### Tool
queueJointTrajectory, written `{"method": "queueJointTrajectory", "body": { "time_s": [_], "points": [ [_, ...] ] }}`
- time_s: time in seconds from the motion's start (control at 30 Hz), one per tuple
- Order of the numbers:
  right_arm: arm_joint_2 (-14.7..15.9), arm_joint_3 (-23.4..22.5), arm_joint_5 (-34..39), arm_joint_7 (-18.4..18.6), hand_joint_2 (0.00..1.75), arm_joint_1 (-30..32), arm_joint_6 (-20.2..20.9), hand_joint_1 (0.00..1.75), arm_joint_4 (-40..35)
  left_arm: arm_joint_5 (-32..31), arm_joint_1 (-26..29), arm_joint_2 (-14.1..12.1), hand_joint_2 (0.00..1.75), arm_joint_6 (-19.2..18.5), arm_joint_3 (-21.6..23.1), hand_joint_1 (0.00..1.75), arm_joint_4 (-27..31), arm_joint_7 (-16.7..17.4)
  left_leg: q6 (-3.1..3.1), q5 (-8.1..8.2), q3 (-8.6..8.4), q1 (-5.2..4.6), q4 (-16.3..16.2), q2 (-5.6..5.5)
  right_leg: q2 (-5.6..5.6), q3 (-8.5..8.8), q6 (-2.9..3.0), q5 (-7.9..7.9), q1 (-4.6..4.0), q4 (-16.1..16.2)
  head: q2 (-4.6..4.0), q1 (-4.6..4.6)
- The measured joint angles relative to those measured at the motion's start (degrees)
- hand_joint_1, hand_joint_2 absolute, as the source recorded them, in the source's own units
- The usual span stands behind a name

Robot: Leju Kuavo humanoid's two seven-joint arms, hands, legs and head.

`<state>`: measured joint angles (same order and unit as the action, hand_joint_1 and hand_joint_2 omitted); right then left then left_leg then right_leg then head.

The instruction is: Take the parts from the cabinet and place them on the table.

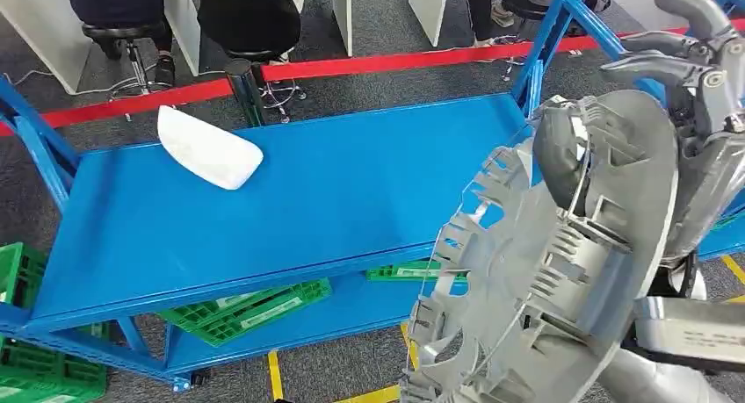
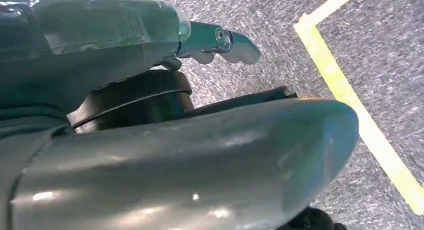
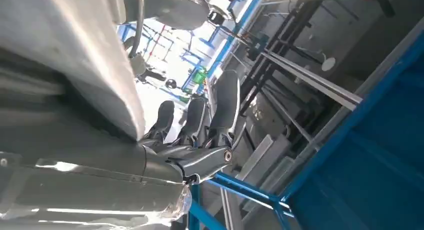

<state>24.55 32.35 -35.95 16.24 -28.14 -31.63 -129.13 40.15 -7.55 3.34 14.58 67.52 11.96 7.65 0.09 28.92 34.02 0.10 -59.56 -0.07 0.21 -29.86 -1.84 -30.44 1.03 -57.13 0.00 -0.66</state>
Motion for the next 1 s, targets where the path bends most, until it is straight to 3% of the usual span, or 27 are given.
{"method": "queueJointTrajectory", "body": {
  "time_s": [0.13, 0.17, 0.23, 0.27, 0.47, 0.5, 0.53, 0.57, 1.0],
  "points": [
    [0.2, 0.0, -0.1, 0.2, 1.75, 0.0, 0.1, 1.75, -0.6, 0.0, 0.0, 0.0, 0.0, 0.0, 0.0, 0.0, 0.0, -0.1, 0.0, 0.0, 0.0, 0.0, 0.0, 0.01, 0.0, 0.0, 0.0, 0.0, 0.0, 0.0, 0.0, 0.0],
    [0.2, 0.0, -0.1, 0.2, 1.75, 0.0, 0.0, 1.75, -0.6, 0.0, 0.0, 0.0, 1.75, 0.0, 0.0, 0.0, 0.0, -0.2, 0.0, 0.0, 0.0, 0.0, 0.0, 0.01, 0.0, 0.0, 0.0, 0.0, 0.0, 0.0, 0.0, -0.02],
    [0.2, 0.0, -0.1, 0.2, 1.75, 0.0, 0.0, 1.75, -0.7, 0.0, 0.0, 0.0, 1.75, 0.0, 0.0, 0.0, 0.0, -0.3, 0.0, 0.0, 0.0, 0.0, 0.0, 0.01, 0.0, 0.0, 0.0, 0.0, 0.0, 0.0, 0.0, -0.02],
    [0.3, 0.0, 0.0, 0.2, 1.75, 0.1, -0.1, 1.45, -0.8, 0.0, 0.0, 0.0, 1.75, 0.0, 0.0, 0.0, 0.0, -0.4, 0.0, 0.0, 0.0, 0.0, 0.0, 0.01, 0.0, 0.0, 0.0, 0.0, 0.0, 0.0, 0.0, -0.02],
    [0.4, 0.1, -0.1, -0.2, 1.75, 1.4, -0.1, 1.45, -0.9, 0.0, 0.0, 0.0, 1.75, 0.0, 0.0, 0.0, 0.0, -1.3, 0.0, 0.0, 0.0, 0.0, 0.0, 0.01, 0.0, 0.0, 0.0, 0.0, 0.0, 0.0, 0.0, 0.0],
    [0.4, 0.2, -0.1, -0.2, 1.75, 1.4, -0.1, 1.05, -0.9, 0.0, 0.0, 0.0, 1.75, 0.0, 0.0, 0.0, 0.0, -1.3, 0.0, 0.0, 0.0, 0.0, 0.0, 0.01, 0.0, 0.0, 0.0, 0.0, 0.0, 0.0, 0.0, 0.0],
    [0.4, 0.2, -0.1, -0.3, 1.75, 1.5, -0.1, 0.26, -0.9, 0.0, 0.0, 0.0, 1.75, 0.0, 0.0, 0.0, 0.0, -1.3, 0.0, 0.0, 0.0, 0.0, 0.0, 0.01, 0.0, 0.0, 0.0, 0.0, 0.0, 0.0, 0.0, 0.0],
    [0.4, 0.2, -0.1, -0.3, 1.75, 1.6, -0.1, 0.0, -1.0, 0.0, 0.0, 0.0, 1.75, 0.0, 0.0, 0.0, 0.0, -1.3, 0.0, 0.0, 0.0, 0.0, 0.0, 0.01, 0.0, 0.0, 0.0, 0.0, 0.0, 0.0, 0.0, 0.0],
    [0.4, 0.4, -0.1, -0.7, 1.75, 2.4, -0.1, 0.0, -1.0, 0.0, 0.0, 0.0, 1.75, -0.2, 0.0, 0.0, 0.0, -2.7, 0.0, 0.0, 0.0, 0.0, 0.0, 0.05, 0.0, 0.0, 0.0, 0.0, 0.0, 0.0, 0.0, 0.0]
  ]
}}
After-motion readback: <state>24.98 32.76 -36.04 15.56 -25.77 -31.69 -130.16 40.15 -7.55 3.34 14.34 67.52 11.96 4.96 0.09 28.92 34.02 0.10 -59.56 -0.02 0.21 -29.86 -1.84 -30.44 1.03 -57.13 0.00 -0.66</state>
